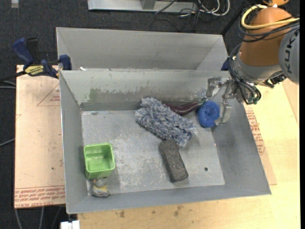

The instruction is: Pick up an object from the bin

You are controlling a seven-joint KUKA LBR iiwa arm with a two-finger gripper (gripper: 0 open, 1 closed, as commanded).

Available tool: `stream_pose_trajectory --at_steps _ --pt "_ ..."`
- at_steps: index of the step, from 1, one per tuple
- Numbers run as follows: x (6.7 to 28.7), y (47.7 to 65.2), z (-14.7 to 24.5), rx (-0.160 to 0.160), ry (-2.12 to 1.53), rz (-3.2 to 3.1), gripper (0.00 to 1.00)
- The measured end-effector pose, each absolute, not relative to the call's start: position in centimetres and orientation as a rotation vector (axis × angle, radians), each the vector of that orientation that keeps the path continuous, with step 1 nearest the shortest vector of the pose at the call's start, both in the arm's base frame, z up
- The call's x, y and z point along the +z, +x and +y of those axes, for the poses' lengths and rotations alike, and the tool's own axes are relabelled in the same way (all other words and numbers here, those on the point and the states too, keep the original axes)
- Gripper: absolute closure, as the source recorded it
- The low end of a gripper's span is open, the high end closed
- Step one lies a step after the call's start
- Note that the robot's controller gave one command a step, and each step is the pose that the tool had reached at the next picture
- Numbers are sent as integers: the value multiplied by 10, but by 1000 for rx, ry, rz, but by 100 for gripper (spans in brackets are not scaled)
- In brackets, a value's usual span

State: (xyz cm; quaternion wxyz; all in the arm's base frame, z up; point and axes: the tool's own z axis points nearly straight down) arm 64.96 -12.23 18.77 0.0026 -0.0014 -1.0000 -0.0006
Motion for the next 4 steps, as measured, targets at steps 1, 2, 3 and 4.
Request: stream_pose_trajectory --at_steps 1,2,3,4 --pt "193 651 -122 0 -2 -3144 0" --pt "157 655 -116 2 111 -3148 0" --pt "111 643 -84 -1 76 -3143 0" --pt "99 644 -70 -2 334 -3125 0"
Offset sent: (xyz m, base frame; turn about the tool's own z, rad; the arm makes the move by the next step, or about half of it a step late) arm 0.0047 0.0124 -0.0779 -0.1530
